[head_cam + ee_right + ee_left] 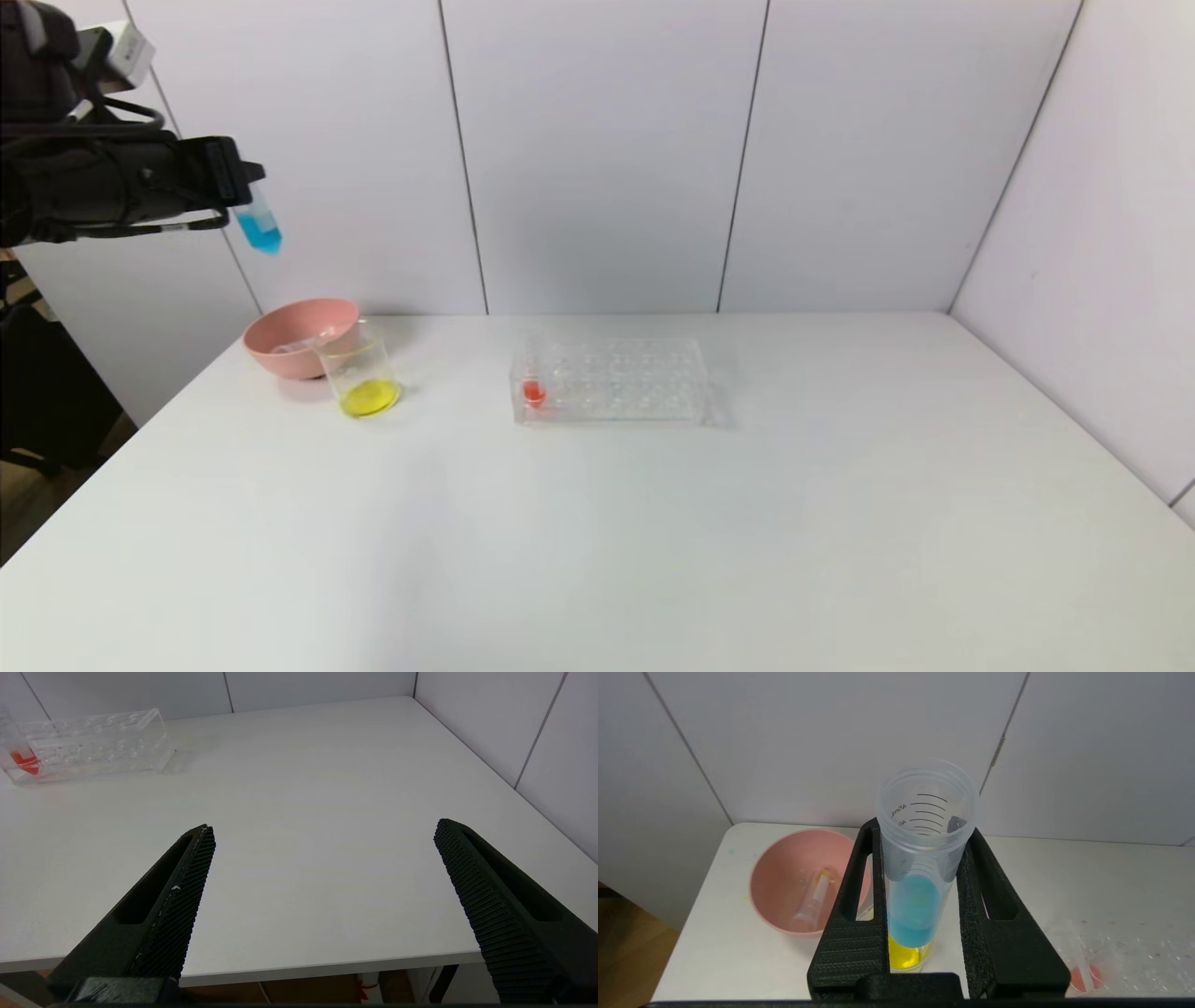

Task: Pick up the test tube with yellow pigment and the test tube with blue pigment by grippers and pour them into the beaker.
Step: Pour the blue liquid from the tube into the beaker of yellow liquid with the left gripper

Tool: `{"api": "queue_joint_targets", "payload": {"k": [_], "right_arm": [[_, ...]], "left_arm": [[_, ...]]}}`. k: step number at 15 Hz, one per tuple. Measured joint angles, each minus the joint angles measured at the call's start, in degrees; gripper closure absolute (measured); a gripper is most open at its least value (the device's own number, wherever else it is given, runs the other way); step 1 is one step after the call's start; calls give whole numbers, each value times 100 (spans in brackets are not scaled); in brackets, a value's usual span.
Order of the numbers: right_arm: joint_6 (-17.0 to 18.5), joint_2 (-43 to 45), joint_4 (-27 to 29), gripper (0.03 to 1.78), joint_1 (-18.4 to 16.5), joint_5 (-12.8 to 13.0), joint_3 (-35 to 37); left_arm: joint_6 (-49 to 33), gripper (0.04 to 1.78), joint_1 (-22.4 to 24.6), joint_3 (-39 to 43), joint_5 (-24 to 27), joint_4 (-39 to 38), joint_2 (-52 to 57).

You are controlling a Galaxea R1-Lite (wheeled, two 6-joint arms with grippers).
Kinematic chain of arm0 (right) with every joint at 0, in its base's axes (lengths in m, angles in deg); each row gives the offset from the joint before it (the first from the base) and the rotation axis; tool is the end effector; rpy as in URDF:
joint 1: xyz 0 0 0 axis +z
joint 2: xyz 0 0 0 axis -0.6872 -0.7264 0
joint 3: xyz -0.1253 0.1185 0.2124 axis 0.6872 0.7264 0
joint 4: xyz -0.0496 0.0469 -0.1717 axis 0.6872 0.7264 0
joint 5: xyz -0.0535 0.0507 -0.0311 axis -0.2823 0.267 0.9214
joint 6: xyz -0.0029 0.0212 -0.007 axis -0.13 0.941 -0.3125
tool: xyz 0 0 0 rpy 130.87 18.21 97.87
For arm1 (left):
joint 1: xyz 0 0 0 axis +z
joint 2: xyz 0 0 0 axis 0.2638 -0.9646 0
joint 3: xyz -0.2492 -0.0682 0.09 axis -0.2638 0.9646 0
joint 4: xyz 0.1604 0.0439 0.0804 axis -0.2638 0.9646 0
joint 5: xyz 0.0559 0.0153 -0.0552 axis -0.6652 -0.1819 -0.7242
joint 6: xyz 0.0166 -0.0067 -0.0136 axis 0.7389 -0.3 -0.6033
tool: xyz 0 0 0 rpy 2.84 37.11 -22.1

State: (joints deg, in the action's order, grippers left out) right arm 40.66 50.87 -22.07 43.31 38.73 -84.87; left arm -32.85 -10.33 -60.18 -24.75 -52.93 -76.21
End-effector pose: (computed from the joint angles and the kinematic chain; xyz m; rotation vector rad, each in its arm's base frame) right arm -0.0024 -0.0008 0.0768 0.0979 -0.0137 -0.0409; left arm 0.3086 0.0252 0.2917 -0.1009 0.1159 0.0183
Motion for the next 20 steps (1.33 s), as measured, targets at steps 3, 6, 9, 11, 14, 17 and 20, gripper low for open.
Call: {"api": "queue_joint_targets", "payload": {"k": [3,6,9,11,14,17,20], "right_arm": [[0,0,0,10,0,0,0],[-1,0,0,10,0,0,0],[0,0,-1,10,0,0,0],[-1,0,0,10,0,0,0],[0,0,0,10,0,0,0],[0,0,0,10,0,-2,0],[0,0,0,10,0,0,0]], "left_arm": [[7,138,578,105,432,30,102],[22,138,739,87,545,35,127],[41,138,866,41,573,30,91],[68,138,903,28,639,41,61],[154,138,973,-29,1192,127,-62],[219,138,1058,-167,1428,116,-294],[694,138,1242,-761,1987,322,-683]]}}
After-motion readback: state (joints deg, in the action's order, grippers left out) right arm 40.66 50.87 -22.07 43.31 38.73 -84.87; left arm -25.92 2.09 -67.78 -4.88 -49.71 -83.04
